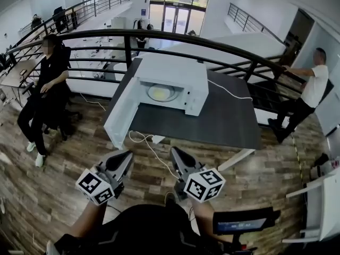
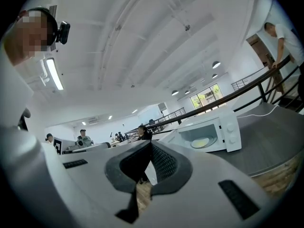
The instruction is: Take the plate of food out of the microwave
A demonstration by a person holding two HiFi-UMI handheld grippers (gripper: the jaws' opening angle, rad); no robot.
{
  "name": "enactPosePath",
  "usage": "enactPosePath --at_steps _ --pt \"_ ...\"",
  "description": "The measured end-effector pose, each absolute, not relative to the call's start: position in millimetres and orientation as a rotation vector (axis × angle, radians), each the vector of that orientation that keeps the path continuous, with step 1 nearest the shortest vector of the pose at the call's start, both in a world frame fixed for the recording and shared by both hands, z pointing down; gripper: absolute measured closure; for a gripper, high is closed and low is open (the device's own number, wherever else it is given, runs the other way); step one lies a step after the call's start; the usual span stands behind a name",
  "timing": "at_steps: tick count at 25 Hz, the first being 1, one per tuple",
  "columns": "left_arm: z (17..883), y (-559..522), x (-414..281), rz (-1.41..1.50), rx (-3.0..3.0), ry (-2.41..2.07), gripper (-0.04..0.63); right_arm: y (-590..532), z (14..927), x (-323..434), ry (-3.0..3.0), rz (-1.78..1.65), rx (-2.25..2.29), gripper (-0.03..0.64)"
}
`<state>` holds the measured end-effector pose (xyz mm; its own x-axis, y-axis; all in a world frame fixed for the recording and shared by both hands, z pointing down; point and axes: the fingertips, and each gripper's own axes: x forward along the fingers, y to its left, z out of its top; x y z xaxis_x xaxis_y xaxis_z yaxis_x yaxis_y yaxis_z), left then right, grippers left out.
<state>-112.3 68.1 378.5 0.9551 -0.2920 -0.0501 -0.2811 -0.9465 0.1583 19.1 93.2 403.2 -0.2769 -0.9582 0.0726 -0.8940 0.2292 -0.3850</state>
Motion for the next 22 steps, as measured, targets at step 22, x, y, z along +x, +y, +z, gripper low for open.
enactPosePath --at_steps 22 --pt "386 -32 36 -0.109 2.917 -0.728 0.591 -21 419 182 2.466 -0.559 -1.62 0.618"
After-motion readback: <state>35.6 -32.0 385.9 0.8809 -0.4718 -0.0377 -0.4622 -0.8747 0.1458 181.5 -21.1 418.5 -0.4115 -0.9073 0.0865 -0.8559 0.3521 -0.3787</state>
